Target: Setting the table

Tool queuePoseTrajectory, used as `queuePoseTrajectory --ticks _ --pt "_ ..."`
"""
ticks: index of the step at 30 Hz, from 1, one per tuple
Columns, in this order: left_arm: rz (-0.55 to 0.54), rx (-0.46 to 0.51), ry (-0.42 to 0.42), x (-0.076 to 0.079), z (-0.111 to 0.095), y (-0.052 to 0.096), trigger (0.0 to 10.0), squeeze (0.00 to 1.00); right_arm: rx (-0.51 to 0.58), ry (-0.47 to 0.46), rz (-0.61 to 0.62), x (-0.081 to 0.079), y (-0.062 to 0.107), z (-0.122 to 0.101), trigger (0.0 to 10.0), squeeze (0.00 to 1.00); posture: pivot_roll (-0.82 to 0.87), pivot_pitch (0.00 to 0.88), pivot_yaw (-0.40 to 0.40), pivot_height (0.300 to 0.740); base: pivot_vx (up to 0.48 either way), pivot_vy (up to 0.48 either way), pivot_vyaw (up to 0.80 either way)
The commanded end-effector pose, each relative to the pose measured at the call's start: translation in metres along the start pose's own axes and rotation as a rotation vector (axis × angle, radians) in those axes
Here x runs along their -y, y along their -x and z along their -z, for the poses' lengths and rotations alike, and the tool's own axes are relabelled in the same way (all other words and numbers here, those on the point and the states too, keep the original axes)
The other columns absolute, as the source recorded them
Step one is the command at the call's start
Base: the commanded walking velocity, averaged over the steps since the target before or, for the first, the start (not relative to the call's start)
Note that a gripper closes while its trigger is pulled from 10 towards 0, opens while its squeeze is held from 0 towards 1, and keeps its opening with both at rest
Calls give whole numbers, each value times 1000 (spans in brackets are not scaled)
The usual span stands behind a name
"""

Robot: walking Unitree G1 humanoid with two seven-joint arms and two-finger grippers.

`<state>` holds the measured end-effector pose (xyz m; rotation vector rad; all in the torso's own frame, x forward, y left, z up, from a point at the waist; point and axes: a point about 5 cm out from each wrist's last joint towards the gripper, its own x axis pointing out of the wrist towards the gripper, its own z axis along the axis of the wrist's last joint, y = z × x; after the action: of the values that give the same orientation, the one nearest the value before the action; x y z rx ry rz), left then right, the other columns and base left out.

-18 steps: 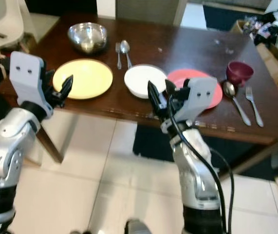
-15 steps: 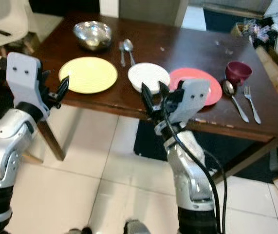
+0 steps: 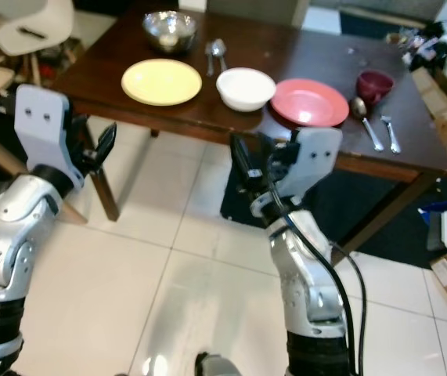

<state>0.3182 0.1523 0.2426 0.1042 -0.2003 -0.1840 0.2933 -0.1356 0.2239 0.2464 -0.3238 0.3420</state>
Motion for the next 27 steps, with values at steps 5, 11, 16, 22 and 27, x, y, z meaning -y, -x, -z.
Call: queuePoseTrajectory --ticks 5,11,16,22,27 --pt "13 -4 7 3 0 0 10000 0 1 -14 16 3 1 -2 10000 0 -95 45 48 740 0 0 0" --pt "8 -5 6 3 1 0 10000 0 1 -16 15 3 1 -2 10000 0 -95 46 48 740 0 0 0" --pt "4 -8 2 3 1 0 10000 0 -3 2 7 3 1 -2 10000 0 -93 45 47 740 0 0 140" --pt "3 -9 0 3 1 0 10000 0 -4 26 16 4 0 -3 10000 0 -94 47 47 740 0 0 775" --pt "3 -10 -1 3 1 -1 10000 0 -5 34 18 4 0 -3 10000 0 -94 47 47 740 0 0 788"
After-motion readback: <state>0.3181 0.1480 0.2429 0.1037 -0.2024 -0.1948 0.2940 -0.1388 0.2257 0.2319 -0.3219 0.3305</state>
